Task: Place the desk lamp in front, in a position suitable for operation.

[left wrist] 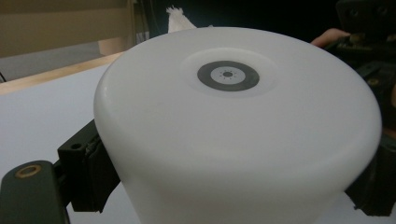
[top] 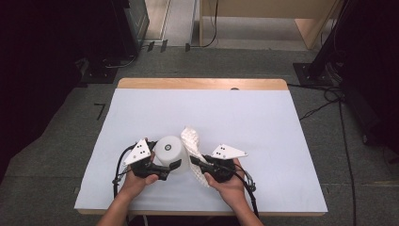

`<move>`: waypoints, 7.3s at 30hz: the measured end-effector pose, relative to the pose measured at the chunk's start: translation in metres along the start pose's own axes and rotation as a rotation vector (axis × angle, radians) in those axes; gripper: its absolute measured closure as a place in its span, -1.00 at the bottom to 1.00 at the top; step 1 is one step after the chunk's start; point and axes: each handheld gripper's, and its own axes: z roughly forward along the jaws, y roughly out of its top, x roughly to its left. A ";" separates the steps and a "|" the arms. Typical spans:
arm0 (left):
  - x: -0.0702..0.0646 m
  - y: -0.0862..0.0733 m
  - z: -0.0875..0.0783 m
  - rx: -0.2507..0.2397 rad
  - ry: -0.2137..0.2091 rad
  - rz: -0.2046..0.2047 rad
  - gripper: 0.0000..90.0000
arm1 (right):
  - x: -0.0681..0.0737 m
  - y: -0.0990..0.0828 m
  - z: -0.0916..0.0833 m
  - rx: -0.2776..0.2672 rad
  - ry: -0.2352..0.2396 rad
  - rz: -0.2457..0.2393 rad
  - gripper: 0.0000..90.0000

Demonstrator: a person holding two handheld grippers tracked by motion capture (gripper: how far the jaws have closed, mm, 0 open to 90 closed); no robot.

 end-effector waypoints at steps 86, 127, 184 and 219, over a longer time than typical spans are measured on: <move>-0.023 -0.015 0.027 0.106 0.335 -0.012 -0.81 | -0.012 -0.010 0.006 0.035 -0.031 0.066 0.78; -0.007 -0.003 0.011 0.073 0.016 0.029 -0.81 | 0.003 0.010 -0.010 -0.049 0.030 0.011 0.78; -0.026 -0.014 0.017 0.044 0.250 -0.033 -0.81 | -0.009 -0.003 0.006 0.014 -0.012 0.083 0.76; -0.003 -0.008 0.016 0.060 0.109 0.012 -0.81 | 0.002 0.005 -0.006 -0.024 0.020 0.038 0.76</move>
